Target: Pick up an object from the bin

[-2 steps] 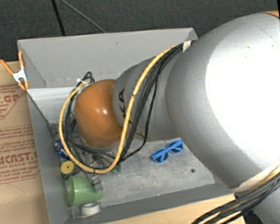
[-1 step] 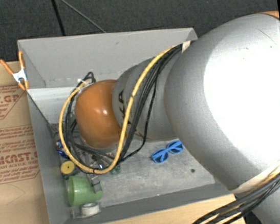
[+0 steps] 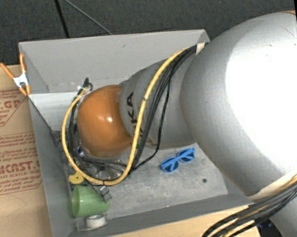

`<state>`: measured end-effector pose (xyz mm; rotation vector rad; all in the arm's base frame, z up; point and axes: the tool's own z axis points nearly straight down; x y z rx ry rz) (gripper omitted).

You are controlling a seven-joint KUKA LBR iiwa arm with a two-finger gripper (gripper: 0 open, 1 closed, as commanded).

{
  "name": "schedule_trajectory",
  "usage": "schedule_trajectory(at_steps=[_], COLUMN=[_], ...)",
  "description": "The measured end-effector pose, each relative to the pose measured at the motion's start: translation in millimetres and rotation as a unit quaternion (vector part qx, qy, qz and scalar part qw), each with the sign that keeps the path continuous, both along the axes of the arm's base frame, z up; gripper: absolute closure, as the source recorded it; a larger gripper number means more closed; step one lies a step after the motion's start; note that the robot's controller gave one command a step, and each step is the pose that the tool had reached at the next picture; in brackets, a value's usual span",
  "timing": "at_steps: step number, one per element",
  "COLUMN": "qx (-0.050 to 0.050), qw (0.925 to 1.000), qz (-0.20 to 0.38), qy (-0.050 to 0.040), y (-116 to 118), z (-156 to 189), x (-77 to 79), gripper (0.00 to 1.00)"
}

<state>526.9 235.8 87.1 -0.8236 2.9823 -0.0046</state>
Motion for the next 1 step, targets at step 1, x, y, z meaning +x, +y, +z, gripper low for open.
schedule_trajectory(at_steps=[1], qx=[-0.010], qw=[0.9999], qz=[0.001], qy=[0.0091], y=[-6.4], z=[0.5], x=[-1.6], gripper=[1.00])
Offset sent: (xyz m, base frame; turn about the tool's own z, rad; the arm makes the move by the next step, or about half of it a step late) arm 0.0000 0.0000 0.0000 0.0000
